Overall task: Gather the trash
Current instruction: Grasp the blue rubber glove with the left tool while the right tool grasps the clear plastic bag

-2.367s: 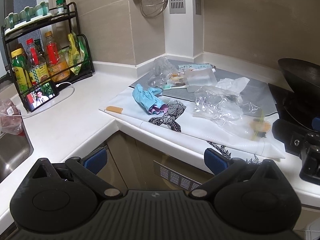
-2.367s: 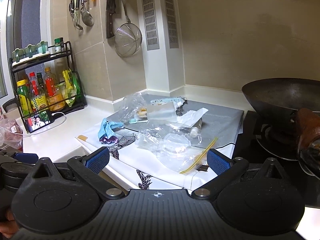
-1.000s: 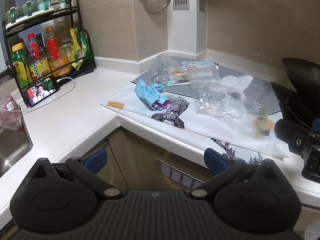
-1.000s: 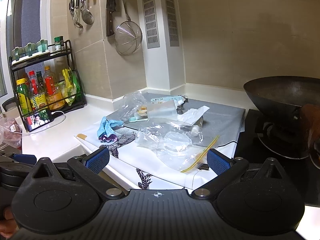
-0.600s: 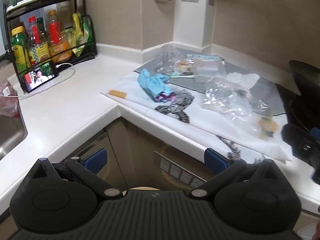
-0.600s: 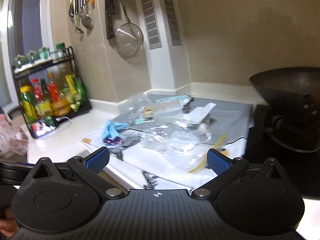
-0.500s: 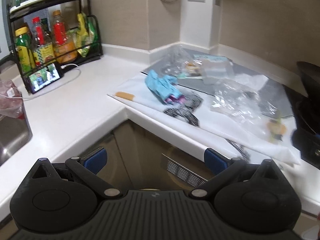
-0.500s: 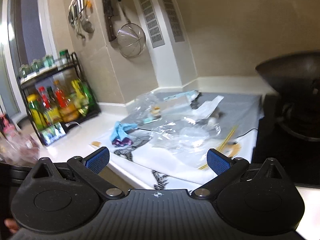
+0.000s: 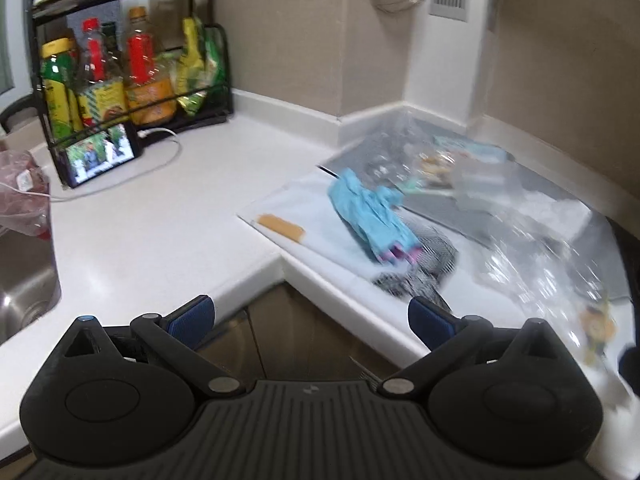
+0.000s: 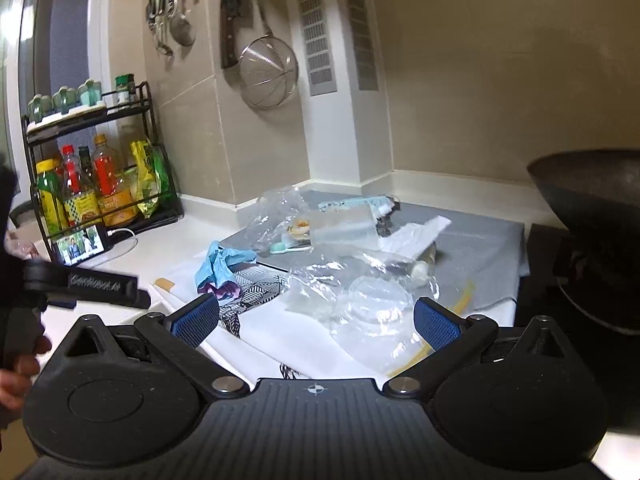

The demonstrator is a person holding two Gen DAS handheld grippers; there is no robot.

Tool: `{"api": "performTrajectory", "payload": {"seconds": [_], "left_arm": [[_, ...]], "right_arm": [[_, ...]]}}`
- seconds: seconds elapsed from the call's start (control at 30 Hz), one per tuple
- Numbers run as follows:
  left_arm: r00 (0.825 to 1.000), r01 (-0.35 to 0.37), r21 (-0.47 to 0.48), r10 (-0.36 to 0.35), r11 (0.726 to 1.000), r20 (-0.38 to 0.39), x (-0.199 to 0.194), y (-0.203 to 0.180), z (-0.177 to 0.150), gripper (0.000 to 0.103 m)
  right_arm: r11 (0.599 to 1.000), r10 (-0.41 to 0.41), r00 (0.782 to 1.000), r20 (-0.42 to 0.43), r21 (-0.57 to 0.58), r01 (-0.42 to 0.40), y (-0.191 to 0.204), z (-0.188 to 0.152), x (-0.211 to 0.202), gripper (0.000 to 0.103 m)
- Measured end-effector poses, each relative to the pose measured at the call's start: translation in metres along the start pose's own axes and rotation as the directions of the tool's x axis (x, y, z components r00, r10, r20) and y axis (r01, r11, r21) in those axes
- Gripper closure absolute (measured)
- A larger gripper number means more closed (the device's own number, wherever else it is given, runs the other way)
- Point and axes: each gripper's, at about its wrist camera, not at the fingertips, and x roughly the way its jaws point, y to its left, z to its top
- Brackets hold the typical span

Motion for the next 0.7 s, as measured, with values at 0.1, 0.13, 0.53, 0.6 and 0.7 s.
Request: {"api": "performTrajectory", "payload": {"seconds": [0.1, 0.13, 0.53, 0.6, 0.7], "left_arm": [[1.000, 0.003, -0.014, -0.003, 1.000, 0.002, 0.015, 0.000, 0.012, 0.000], [1.000, 0.011, -0.021, -0.011, 1.000, -0.004, 0.022, 0.000, 0.016, 0.000], [0.996, 0.053, -0.038, -0.056, 0.998, -0.070, 0.086, -0.011, 0.045, 0.000], [0.995, 0.059, -0.044, -0.062, 0.997, -0.077, 0.095, -0.012, 0.050, 0.000], [0.994, 0.058, -0.051, -0.063, 0.997, -0.091, 0.106, -0.014, 0.057, 0.000]], "right_arm": [[1.000, -0.019, 1.000, -0.009, -0.016, 0.019, 0.003, 0.004, 0.015, 0.000], [1.000, -0.026, 0.999, -0.023, -0.017, 0.025, 0.002, 0.005, 0.022, 0.000], [0.995, -0.097, 0.985, -0.145, -0.042, 0.092, -0.017, 0.000, 0.095, 0.000], [0.995, -0.094, 0.984, -0.154, -0.048, 0.088, -0.017, -0.001, 0.102, 0.000], [0.995, -0.091, 0.982, -0.168, -0.054, 0.083, -0.019, -0.001, 0.111, 0.000]]}}
